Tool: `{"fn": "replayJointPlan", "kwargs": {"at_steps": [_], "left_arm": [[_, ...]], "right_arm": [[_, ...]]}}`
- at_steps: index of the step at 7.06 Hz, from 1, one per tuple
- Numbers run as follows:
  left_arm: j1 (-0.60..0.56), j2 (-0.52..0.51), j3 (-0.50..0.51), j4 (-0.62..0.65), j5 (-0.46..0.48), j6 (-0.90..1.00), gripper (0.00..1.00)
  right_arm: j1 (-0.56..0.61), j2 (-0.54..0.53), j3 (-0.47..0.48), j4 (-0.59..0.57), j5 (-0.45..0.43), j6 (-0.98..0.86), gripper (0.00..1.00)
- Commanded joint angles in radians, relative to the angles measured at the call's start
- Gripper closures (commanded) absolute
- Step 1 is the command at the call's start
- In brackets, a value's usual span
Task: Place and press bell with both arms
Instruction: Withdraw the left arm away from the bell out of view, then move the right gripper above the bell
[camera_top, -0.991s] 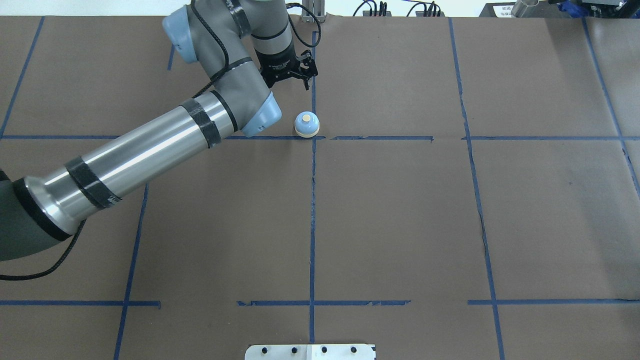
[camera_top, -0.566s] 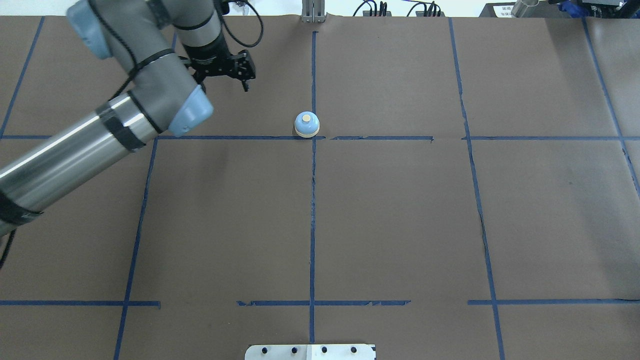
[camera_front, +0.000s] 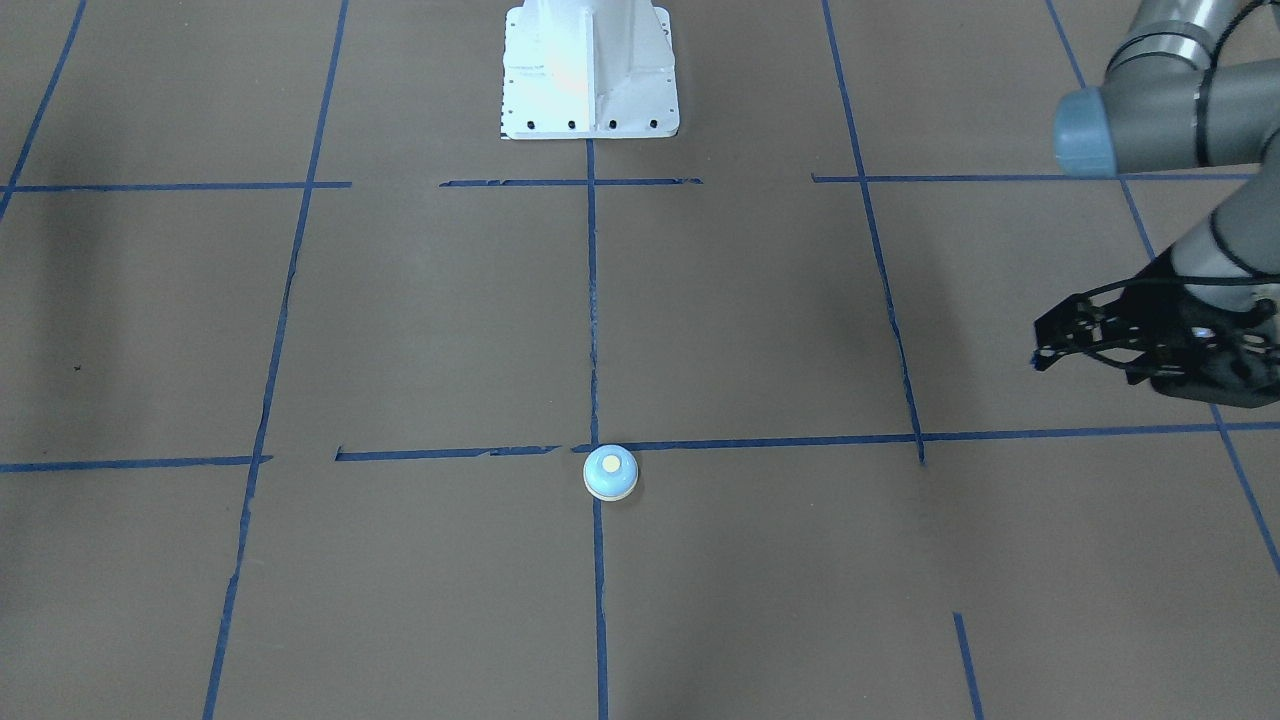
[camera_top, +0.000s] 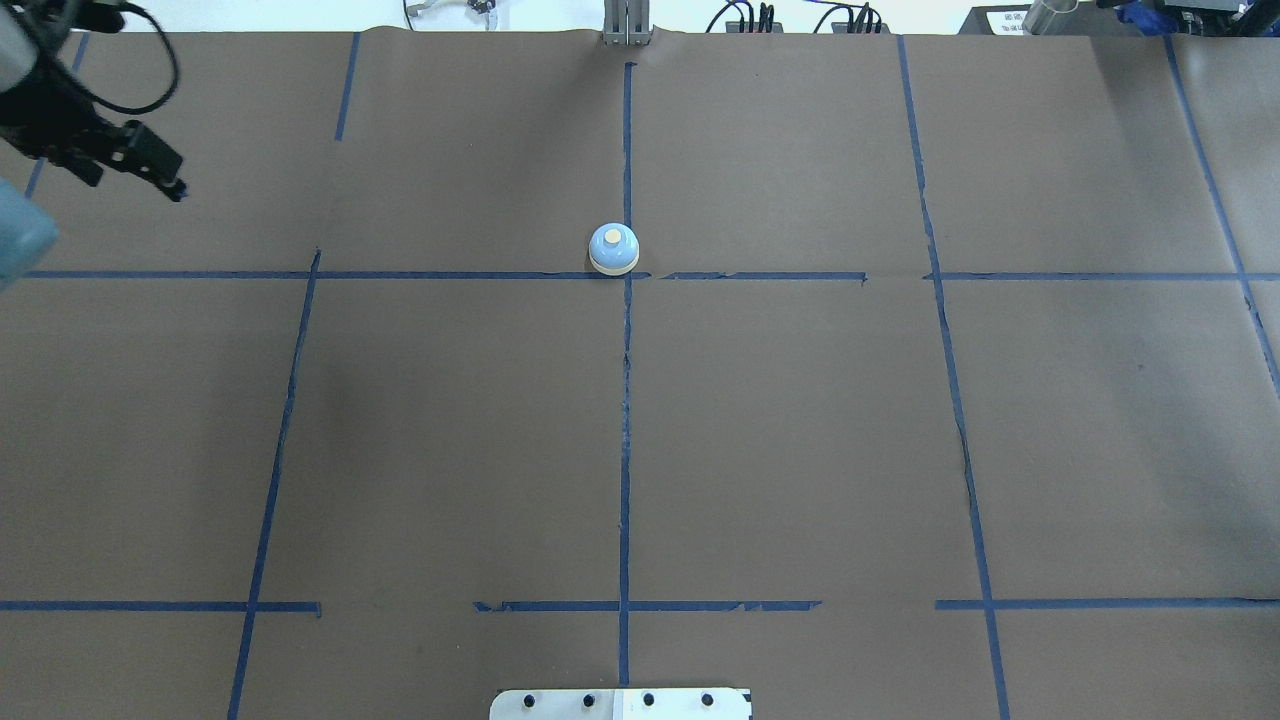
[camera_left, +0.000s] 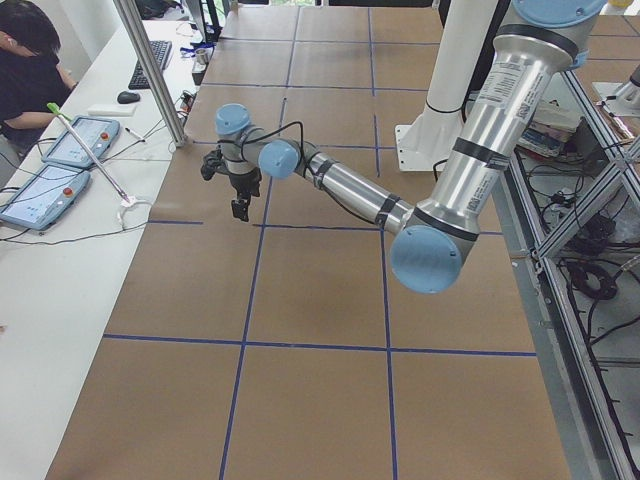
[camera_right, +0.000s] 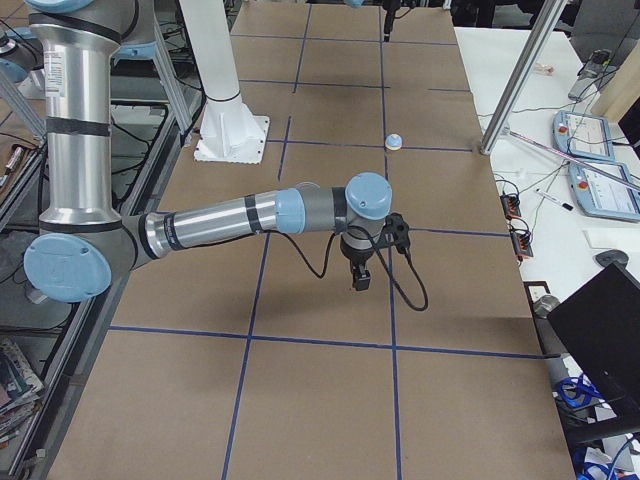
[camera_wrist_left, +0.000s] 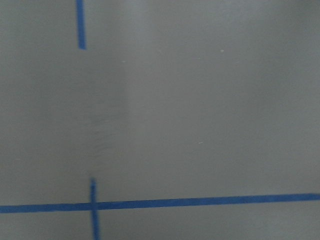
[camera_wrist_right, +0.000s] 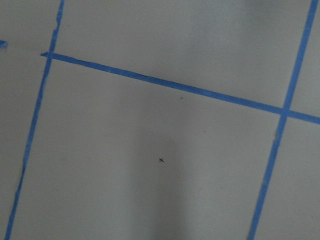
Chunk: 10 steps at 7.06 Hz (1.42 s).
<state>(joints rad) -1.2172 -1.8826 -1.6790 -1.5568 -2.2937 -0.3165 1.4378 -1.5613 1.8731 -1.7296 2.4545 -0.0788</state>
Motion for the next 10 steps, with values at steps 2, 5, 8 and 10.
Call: {"fn": "replayJointPlan", "kwargs": {"at_steps": [2, 5, 8, 10], "left_arm": [[-0.224, 0.248, -0.011, 0.0, -0.03, 0.295, 0.0], [-0.333, 0.414, -0.027, -0.014, -0.036, 0.415, 0.0], [-0.334, 0.461, -0.067, -0.016, -0.079, 0.402, 0.0], [-0.334, 0.461, -0.07, -0.016, -0.079, 0.402, 0.0]], "right_arm": [[-0.216, 0.228, -0.002, 0.001, -0.008, 0.295, 0.0], [-0.478, 0.496, -0.043, -0.001, -0.197, 0.657, 0.0], [-0.689, 0.891, -0.445, 0.071, -0.417, 0.997, 0.25], [-0.741, 1.039, -0.727, 0.286, -0.477, 1.149, 0.76]]}}
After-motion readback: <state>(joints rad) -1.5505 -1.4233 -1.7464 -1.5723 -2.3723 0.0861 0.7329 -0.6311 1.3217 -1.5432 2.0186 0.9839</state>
